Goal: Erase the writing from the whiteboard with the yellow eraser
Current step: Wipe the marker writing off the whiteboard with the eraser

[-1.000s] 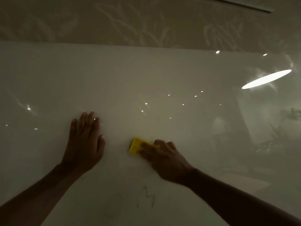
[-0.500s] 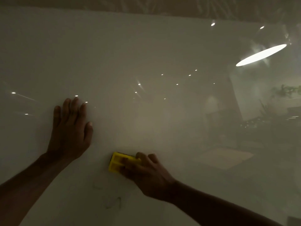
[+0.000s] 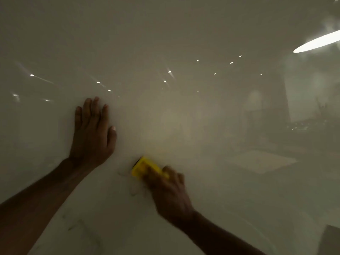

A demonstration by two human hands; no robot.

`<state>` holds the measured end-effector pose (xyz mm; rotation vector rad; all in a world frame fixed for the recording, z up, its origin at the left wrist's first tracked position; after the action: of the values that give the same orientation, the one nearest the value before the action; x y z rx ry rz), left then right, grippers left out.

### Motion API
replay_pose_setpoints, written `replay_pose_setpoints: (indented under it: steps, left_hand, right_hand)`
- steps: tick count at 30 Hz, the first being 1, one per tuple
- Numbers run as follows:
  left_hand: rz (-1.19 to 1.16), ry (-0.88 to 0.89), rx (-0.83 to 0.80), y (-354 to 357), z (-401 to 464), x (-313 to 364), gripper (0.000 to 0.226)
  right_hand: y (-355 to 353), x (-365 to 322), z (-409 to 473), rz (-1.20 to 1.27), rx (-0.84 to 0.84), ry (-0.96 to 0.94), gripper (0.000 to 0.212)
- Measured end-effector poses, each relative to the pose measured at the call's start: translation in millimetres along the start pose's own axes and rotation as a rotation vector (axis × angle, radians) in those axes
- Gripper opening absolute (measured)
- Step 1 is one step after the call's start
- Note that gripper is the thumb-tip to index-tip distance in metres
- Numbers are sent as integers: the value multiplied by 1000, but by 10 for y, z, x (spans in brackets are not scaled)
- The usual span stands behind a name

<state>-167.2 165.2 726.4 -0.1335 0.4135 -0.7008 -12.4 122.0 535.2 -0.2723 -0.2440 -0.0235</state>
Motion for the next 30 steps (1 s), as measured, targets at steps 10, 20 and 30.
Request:
replay_pose_setpoints:
  steps: [10, 20, 30]
  left_hand:
    - [12, -13, -69, -32, -399, -32, 60]
    - [60, -9, -115, -195, -645, -247, 60]
    - [53, 50, -142, -440, -805, -539, 59]
  right_hand:
    - [-218, 1312, 240, -35, 144, 592, 66]
    - [119, -995, -133, 30, -37, -526, 49]
    - [-253, -185, 764, 29, 84, 446, 65]
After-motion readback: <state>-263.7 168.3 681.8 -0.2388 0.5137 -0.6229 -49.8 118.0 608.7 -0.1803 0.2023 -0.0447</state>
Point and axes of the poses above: each hand's wrist, its own z-axis towards the middle knuckle, its own y-axis out of the palm, x = y × z, the point moved 8 cm from there along z, towards the middle knuckle, and after that the axes turned 15 degrees about -z, right-handed, at the moved point
